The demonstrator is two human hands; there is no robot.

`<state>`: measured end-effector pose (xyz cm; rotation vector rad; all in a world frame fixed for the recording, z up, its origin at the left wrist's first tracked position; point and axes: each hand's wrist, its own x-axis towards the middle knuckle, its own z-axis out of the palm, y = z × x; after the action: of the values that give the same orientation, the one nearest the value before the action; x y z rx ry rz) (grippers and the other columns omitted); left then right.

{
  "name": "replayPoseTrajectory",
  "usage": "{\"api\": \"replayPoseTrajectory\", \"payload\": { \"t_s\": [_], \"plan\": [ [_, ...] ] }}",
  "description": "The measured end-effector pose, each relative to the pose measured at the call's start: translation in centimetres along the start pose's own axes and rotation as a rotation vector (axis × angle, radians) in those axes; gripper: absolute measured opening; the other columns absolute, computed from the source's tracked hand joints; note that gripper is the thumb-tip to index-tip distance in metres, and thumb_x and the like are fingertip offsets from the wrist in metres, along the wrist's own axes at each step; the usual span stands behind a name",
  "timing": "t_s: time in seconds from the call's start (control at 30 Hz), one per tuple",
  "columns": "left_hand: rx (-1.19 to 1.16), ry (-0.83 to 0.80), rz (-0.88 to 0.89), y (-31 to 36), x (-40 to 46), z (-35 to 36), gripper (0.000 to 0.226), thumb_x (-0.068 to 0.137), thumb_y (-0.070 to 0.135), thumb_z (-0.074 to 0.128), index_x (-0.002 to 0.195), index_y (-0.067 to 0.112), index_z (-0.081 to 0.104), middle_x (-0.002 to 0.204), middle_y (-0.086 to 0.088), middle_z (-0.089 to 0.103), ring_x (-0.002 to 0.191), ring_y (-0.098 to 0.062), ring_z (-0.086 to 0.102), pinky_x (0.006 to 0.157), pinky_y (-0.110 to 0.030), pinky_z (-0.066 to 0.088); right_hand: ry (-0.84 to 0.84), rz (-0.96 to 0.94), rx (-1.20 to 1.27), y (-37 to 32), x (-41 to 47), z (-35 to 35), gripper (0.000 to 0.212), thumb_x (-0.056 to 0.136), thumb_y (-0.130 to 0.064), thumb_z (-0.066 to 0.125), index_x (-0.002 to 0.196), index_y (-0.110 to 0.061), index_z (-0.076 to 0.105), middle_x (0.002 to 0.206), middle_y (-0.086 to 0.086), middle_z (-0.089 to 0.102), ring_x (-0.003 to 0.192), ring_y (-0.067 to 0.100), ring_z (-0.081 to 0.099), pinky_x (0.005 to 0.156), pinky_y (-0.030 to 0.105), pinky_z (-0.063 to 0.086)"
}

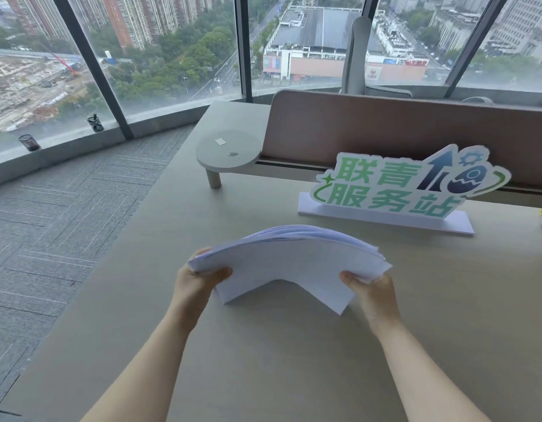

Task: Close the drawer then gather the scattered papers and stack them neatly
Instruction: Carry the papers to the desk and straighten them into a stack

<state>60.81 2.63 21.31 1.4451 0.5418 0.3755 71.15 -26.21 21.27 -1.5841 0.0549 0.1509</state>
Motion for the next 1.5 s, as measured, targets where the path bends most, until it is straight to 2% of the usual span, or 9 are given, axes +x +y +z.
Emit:
{"api": "replayPoseTrajectory", "payload": {
  "t_s": [0.2,0.33,0.47,0.7,0.9,1.13,1.23,1.37,1.5],
  "plan": [
    [-0.055,0.121,-0.037,0.2,0.3,1.1,0.015,0.068,0.009,0.077,0.078,0.016,0.070,0.062,0.014,0.070,0.066,-0.013,0.059,0.061,-0.022,0.048,0.095,-0.007,-0.010,0.1,0.6,0.9,0.024,0.082,-0.002,0.072,0.068,-0.021,0.076,0.064,-0.015,0.071,0.066,0.009,0.065,0.070,0.029,0.049],
    [-0.058,0.111,0.012,0.6,-0.2,0.3,0.020,0.067,0.017,0.077,0.085,0.018,0.071,0.073,0.012,0.074,0.067,-0.003,0.064,0.062,-0.016,0.049,0.077,-0.107,0.079,-0.3,0.3,0.6,0.023,0.083,0.004,0.069,0.097,-0.014,0.073,0.085,-0.008,0.077,0.081,0.006,0.070,0.075,0.021,0.053],
    [-0.070,0.057,-0.023,-0.5,-0.6,-0.6,0.062,0.057,0.028,0.080,0.116,0.019,0.063,0.100,0.005,0.071,0.087,-0.006,0.066,0.070,-0.015,0.049,0.049,-0.122,0.141,0.3,0.5,0.3,0.039,0.082,0.013,0.063,0.108,-0.016,0.065,0.096,-0.004,0.072,0.088,0.010,0.066,0.078,0.020,0.051],
    [-0.146,0.016,-0.041,0.0,0.3,0.6,0.037,0.063,0.010,0.075,0.100,0.013,0.068,0.087,0.005,0.076,0.080,-0.011,0.070,0.067,-0.020,0.053,-0.046,-0.126,0.122,-0.5,1.3,2.0,0.031,0.081,0.010,0.050,0.103,-0.005,0.065,0.087,-0.001,0.071,0.081,0.012,0.065,0.070,0.023,0.051],
    [-0.106,0.062,-0.099,-0.2,0.3,0.3,0.035,0.060,0.014,0.078,0.094,0.015,0.071,0.087,0.003,0.077,0.083,-0.017,0.069,0.071,-0.025,0.052,-0.062,-0.116,0.094,-1.0,0.8,2.4,0.034,0.079,0.011,0.053,0.096,-0.015,0.066,0.079,-0.012,0.073,0.074,0.006,0.065,0.067,0.019,0.049],
    [-0.140,0.094,0.042,1.9,-0.2,0.6,0.054,0.057,0.037,0.079,0.108,0.034,0.063,0.078,-0.002,0.057,0.070,-0.010,0.056,0.068,-0.016,0.045,0.124,-0.422,-0.154,-1.1,0.8,2.4,0.075,0.086,0.005,0.058,0.133,-0.051,0.041,0.111,-0.006,0.061,0.094,0.018,0.055,0.081,0.028,0.044],
    [-0.144,0.097,0.140,2.9,0.0,0.9,0.046,0.071,0.027,0.076,0.114,0.036,0.062,0.088,-0.007,0.059,0.077,-0.014,0.055,0.079,-0.020,0.044,0.123,-0.597,-0.344,-1.1,0.9,2.3,0.068,0.087,0.011,0.053,0.130,-0.041,0.054,0.118,-0.004,0.057,0.107,0.011,0.055,0.081,0.026,0.044],
    [-0.203,0.196,0.095,3.6,0.1,1.5,0.008,0.074,0.031,0.071,0.081,0.026,0.069,0.076,0.003,0.060,0.069,-0.006,0.054,0.072,-0.021,0.041,0.103,-0.598,-0.363,-0.6,0.7,2.0,0.052,0.086,0.014,0.053,0.118,-0.025,0.068,0.119,0.004,0.059,0.113,0.008,0.055,0.089,0.031,0.047],
    [-0.207,0.217,0.096,3.7,0.1,1.4,0.012,0.076,0.028,0.065,0.088,0.027,0.064,0.081,-0.002,0.058,0.071,-0.008,0.057,0.070,-0.020,0.041,0.084,-0.575,-0.384,-0.8,0.3,1.8,0.052,0.084,0.013,0.053,0.121,-0.022,0.067,0.119,-0.001,0.061,0.104,0.008,0.056,0.088,0.026,0.044]
  ]
}}
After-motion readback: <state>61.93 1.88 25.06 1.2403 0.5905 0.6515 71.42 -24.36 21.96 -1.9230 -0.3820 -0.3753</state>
